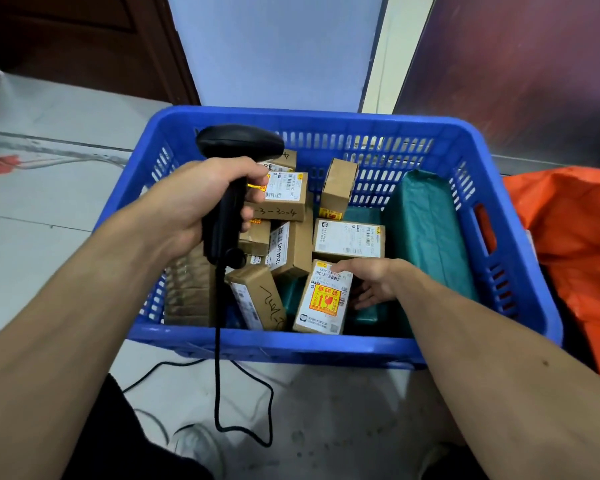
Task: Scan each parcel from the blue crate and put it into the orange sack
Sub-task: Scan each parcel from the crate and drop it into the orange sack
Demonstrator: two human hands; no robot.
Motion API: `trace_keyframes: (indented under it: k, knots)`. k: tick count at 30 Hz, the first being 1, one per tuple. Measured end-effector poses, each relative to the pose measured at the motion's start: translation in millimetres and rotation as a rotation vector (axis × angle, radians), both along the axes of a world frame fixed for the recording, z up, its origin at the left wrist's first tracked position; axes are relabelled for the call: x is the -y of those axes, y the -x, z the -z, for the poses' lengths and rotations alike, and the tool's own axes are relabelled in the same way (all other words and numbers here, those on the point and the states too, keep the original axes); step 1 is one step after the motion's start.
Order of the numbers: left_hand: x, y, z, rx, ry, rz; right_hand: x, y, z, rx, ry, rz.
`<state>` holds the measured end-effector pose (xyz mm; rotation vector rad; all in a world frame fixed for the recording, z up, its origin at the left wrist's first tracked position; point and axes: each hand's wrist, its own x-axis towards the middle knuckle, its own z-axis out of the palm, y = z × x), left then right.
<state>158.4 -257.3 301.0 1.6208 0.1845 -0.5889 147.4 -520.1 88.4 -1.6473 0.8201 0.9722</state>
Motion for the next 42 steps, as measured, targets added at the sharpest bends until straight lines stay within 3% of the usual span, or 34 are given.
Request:
trace_keyframes:
  k: [16,22,42]
  knots:
    - [5.3,12.3,-9.7,0.021,-0.004,-0.046,-32.8,-0.6,-14.7,0.020,-0.226,0.003]
    - [7.0,16.2,-12.1,0.045,-0.020,-0.024,-57.8,-9.3,-25.7,0.036,-0.195,-0.057]
    - [-3.5,29.5,-28.7,0.105,0.020,-0.060,-51.7,-8.8,-59.1,0.350,-0.176,0.146]
